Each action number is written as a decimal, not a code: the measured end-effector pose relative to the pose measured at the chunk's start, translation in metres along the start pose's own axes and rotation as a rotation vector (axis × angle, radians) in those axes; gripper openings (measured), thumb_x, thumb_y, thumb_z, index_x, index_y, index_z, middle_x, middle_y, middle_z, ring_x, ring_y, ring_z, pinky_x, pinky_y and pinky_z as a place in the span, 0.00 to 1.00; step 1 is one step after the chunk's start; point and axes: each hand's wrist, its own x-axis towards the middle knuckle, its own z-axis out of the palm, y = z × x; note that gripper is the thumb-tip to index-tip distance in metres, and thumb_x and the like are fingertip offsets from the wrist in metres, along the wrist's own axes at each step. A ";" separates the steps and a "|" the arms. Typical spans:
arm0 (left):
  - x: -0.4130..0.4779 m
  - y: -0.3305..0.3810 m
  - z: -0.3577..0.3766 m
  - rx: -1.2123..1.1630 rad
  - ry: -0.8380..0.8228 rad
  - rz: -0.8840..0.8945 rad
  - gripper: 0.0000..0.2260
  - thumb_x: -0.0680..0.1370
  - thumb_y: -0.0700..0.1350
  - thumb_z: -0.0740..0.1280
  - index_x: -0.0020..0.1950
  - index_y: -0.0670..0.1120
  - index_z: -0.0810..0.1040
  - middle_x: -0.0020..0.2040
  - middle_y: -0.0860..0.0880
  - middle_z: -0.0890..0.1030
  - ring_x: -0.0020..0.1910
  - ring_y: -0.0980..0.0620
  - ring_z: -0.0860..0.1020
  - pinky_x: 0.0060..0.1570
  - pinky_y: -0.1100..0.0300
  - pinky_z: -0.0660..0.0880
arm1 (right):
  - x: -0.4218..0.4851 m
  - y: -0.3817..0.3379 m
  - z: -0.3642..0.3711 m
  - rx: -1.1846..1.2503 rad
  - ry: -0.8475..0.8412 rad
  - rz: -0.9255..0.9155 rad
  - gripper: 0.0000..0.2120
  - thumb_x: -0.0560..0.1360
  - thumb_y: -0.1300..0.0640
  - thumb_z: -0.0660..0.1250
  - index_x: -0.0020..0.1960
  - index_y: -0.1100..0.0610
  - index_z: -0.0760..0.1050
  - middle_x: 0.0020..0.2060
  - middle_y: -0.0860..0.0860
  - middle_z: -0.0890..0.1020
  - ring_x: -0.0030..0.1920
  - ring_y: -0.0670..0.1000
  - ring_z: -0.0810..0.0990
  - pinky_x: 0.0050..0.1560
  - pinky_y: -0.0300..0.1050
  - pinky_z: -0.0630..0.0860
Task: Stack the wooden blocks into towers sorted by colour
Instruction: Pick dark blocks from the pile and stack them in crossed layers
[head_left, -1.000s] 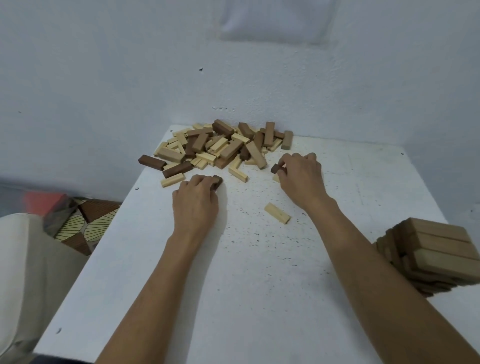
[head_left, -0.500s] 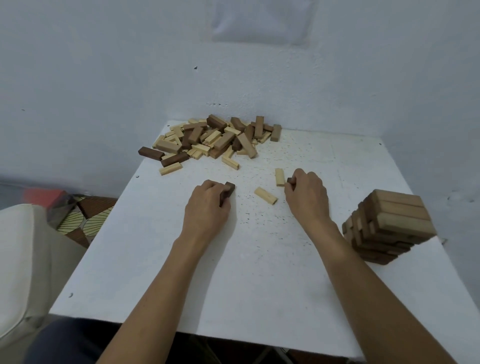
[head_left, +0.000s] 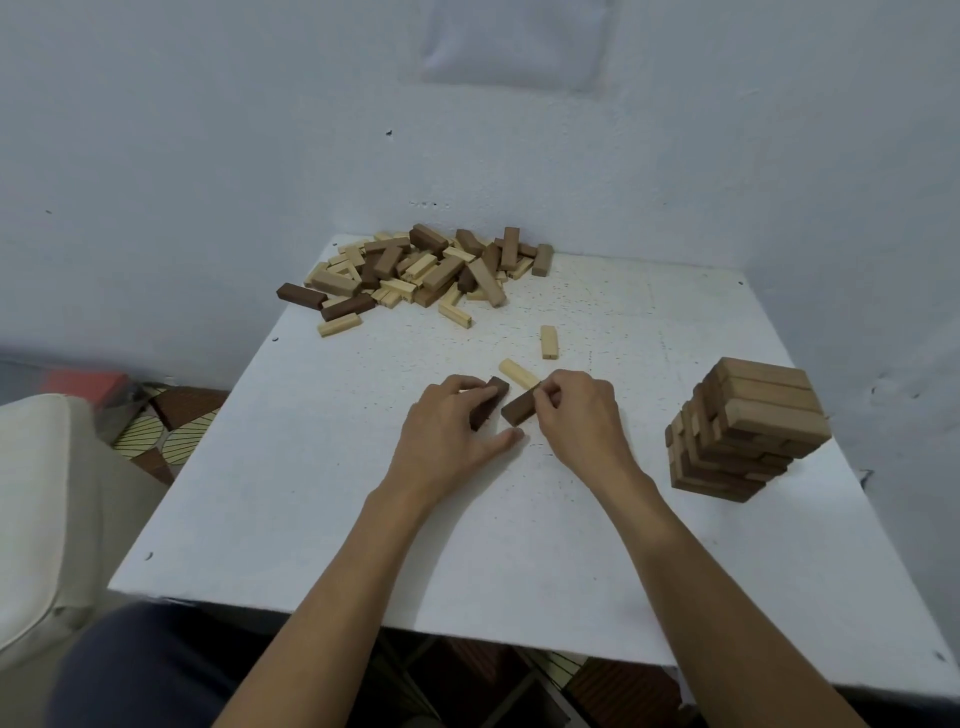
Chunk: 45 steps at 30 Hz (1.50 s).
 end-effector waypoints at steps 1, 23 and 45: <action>-0.001 0.001 0.001 0.000 -0.001 0.006 0.28 0.70 0.61 0.73 0.68 0.51 0.77 0.65 0.54 0.75 0.61 0.52 0.72 0.58 0.60 0.69 | -0.002 -0.001 0.000 0.008 -0.011 -0.017 0.10 0.79 0.61 0.62 0.44 0.62 0.81 0.36 0.55 0.82 0.41 0.54 0.80 0.44 0.54 0.78; 0.005 -0.019 -0.019 -0.122 -0.131 0.075 0.20 0.73 0.45 0.74 0.64 0.49 0.75 0.59 0.54 0.79 0.56 0.58 0.74 0.57 0.64 0.71 | -0.014 0.008 0.000 -0.014 -0.207 -0.364 0.15 0.76 0.57 0.68 0.63 0.56 0.78 0.56 0.49 0.74 0.53 0.51 0.72 0.53 0.43 0.73; 0.057 -0.039 -0.047 -0.119 -0.332 0.068 0.30 0.65 0.64 0.76 0.64 0.55 0.76 0.59 0.58 0.77 0.58 0.59 0.74 0.60 0.56 0.72 | 0.123 -0.020 0.034 -0.062 0.026 -0.242 0.14 0.78 0.54 0.65 0.62 0.57 0.76 0.55 0.57 0.77 0.54 0.56 0.76 0.48 0.45 0.72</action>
